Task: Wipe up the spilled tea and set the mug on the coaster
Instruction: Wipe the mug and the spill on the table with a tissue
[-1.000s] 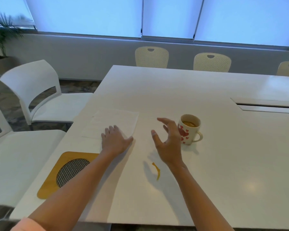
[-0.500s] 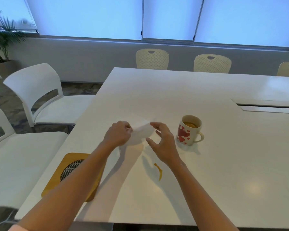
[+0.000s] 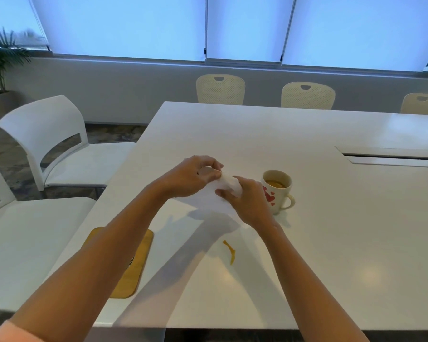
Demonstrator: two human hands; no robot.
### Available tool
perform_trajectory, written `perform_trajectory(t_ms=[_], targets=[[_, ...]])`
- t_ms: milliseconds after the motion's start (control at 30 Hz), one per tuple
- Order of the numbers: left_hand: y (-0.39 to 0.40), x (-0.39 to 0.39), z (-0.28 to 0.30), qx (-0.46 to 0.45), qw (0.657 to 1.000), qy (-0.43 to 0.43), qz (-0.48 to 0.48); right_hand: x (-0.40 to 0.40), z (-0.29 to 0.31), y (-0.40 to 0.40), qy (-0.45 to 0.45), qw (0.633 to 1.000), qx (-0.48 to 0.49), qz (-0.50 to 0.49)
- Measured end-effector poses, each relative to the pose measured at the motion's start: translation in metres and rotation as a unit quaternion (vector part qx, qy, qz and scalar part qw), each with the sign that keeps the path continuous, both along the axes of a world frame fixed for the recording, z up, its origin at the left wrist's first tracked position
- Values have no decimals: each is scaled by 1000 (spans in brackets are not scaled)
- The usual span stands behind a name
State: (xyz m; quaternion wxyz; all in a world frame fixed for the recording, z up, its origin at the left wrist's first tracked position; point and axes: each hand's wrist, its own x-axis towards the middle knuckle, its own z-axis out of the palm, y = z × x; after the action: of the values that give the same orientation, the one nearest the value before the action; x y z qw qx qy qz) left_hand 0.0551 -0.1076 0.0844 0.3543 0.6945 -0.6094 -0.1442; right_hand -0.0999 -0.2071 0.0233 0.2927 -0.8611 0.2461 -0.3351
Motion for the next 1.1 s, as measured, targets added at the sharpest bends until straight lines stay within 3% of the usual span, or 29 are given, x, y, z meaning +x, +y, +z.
perform_trajectory(t_ms=[167, 267, 600, 833, 900, 1033, 1100], targets=[[-7, -10, 2, -139, 985, 89, 52, -41, 9, -14, -66, 995, 29, -73], [-17, -15, -2, -169, 970, 152, 83, -76, 12, -29, -114, 983, 72, -128], [-67, -55, -46, -74, 973, 212, 60, -162, 7, -75, -231, 905, 260, -245], [-102, -76, -56, -31, 978, 204, 40, -174, 1, -96, -294, 829, 450, -154], [-111, -77, -60, -21, 978, 205, 41, -174, -7, -101, -309, 806, 473, -177], [-127, -76, -71, 27, 977, 212, 5, -171, -18, -102, -229, 864, 404, -195], [-134, -75, -76, 45, 978, 203, -14, -163, -24, -108, -182, 873, 384, -241]])
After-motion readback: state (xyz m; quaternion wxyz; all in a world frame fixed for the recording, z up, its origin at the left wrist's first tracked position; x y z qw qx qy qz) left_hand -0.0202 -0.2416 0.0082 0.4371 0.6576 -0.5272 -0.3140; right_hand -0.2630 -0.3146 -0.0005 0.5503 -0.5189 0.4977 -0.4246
